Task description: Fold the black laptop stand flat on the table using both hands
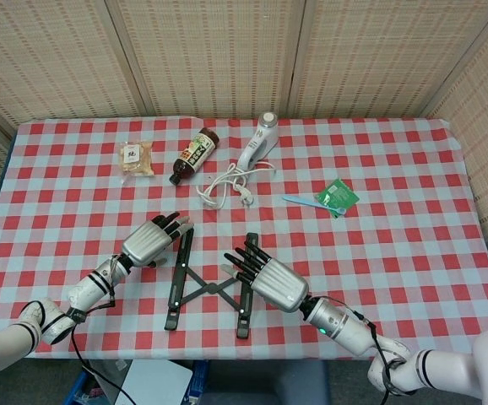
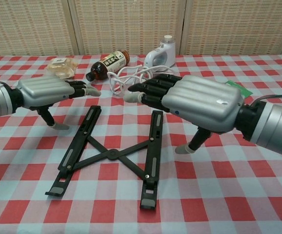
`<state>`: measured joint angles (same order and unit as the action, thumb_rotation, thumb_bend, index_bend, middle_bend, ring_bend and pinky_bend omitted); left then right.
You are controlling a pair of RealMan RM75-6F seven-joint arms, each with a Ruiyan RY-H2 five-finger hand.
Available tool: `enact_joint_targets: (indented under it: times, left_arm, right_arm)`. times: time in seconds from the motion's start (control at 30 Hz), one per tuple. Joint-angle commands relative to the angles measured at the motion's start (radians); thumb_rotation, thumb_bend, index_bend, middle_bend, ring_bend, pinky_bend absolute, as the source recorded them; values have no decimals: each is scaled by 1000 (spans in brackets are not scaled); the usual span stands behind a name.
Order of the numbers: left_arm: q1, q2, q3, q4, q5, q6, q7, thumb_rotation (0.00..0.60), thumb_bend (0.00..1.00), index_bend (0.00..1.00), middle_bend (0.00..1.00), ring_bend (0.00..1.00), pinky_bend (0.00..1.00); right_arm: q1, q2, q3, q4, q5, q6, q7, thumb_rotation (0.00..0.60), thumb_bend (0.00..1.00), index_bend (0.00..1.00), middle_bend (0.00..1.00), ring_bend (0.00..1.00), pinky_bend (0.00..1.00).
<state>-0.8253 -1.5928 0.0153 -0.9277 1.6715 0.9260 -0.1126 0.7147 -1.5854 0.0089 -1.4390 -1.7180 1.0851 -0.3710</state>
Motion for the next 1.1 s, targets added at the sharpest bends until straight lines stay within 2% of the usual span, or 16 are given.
enact_joint_targets:
  times: [0.03, 0.37, 0.63, 1.1]
  left_arm:
    - [-5, -9, 4, 10, -2, -4, -4, 600, 227, 0, 0, 41, 208]
    - [-10, -33, 17, 31, -14, -4, -26, 600, 227, 0, 0, 40, 208]
    - [-12, -45, 24, 45, -22, -2, -33, 600, 227, 0, 0, 39, 208]
    - [-9, -49, 33, 51, -35, 1, -73, 600, 227, 0, 0, 39, 208]
  right_arm:
    - [3, -27, -10, 42, -16, 0, 0, 600, 0, 0, 0, 0, 0]
    - [12, -93, -28, 158, -37, -6, 21, 600, 0, 0, 0, 0, 0]
    - [25, -163, -21, 256, -43, -3, 33, 600, 0, 0, 0, 0, 0]
    - [51, -227, -15, 349, -48, 3, 57, 600, 0, 0, 0, 0, 0]
